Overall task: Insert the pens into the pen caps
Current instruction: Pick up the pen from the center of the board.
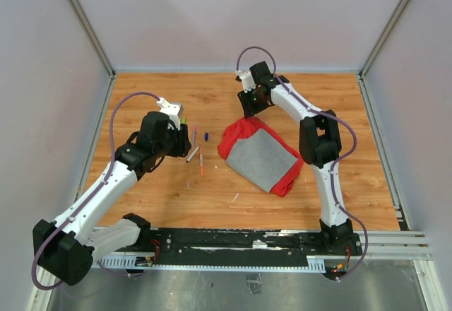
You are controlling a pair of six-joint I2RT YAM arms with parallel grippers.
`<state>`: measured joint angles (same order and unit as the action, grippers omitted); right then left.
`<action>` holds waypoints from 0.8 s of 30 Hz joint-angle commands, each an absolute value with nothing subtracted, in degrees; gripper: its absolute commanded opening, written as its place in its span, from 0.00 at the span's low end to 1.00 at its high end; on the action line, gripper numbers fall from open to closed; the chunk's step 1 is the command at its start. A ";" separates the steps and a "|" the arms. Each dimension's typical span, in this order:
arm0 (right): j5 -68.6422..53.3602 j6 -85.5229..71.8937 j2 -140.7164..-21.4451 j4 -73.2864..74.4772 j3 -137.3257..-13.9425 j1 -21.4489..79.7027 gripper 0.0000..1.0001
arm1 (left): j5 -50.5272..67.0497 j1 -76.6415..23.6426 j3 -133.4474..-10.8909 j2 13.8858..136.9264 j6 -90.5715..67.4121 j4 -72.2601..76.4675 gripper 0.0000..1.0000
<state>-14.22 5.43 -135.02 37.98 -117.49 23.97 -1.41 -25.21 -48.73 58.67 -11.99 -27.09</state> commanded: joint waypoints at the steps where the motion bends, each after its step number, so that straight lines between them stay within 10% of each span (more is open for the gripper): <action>1: -15.60 7.50 -127.22 33.30 -116.04 23.58 0.44 | -0.66 -25.31 -48.13 58.84 -11.16 -25.91 0.48; 24: -7.17 7.65 -138.66 39.30 -124.17 22.20 0.45 | -0.43 -25.33 -48.19 59.58 -11.01 -25.88 0.47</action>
<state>-8.27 7.53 -137.67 37.89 -120.75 23.27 -1.37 -25.21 -48.73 59.44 -11.94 -27.09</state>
